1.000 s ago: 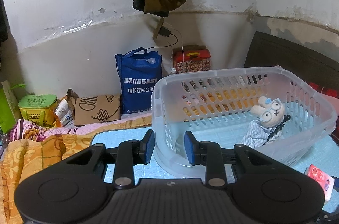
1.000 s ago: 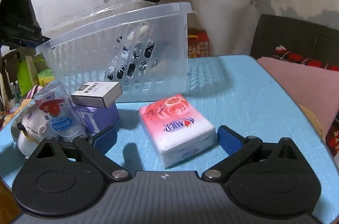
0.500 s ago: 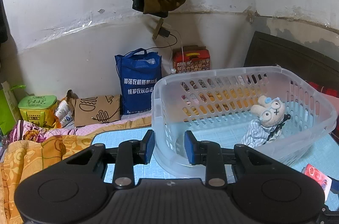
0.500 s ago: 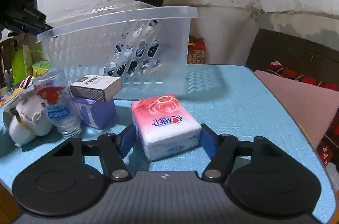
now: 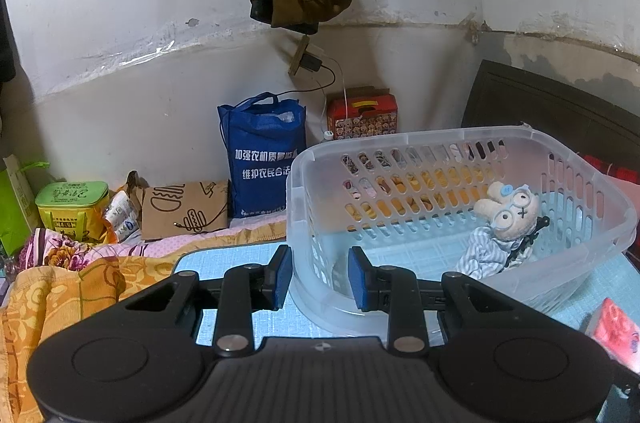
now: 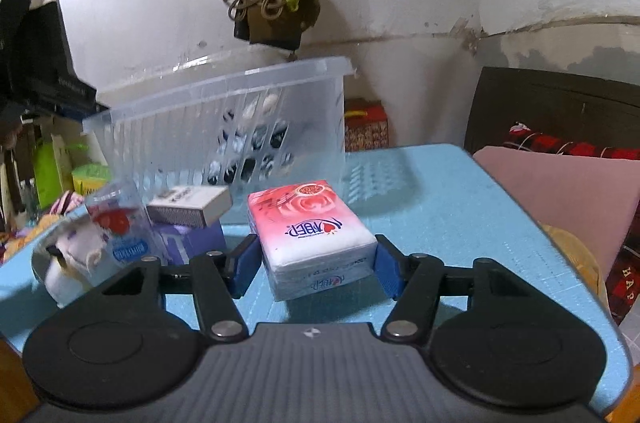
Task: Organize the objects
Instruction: 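Carry the tissue pack over the basket and release it inside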
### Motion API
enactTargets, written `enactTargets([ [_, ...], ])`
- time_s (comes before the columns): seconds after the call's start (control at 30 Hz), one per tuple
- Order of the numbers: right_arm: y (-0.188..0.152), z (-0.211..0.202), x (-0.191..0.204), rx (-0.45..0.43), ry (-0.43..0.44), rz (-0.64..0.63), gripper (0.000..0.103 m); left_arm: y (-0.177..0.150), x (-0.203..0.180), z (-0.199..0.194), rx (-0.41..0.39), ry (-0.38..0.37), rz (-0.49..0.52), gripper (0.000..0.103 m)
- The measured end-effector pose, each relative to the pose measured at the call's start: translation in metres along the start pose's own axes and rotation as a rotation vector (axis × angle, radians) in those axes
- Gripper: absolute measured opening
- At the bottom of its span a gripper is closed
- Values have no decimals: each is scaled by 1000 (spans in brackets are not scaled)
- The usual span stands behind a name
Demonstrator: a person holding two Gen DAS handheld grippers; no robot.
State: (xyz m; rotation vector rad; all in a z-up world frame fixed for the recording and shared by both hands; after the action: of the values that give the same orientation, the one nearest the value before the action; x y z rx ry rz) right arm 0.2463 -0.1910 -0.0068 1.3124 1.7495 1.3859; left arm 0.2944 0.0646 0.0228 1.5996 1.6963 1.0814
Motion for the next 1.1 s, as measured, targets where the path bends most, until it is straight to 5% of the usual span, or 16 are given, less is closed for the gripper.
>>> enactTargets([
  [0.67, 38, -19, 3, -121, 13, 1, 63, 1, 1, 0, 0, -4, -6, 34],
  [1.1, 108, -43, 15, -242, -32, -132, 63, 2, 2, 1, -1, -9, -13, 34],
])
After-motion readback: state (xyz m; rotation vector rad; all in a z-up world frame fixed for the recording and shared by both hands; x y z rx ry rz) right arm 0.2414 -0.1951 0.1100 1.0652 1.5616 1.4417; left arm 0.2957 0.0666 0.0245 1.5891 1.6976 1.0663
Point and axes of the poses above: each gripper's, at about its wrist camera, not at the fingertips, and z roughly the way its jaws point, x to its left, y to its top, the point moved 10 cm from there along z, roughly the way its jaws point, and after that the axes turned 8 degrees about y, right-handed, at the moved point
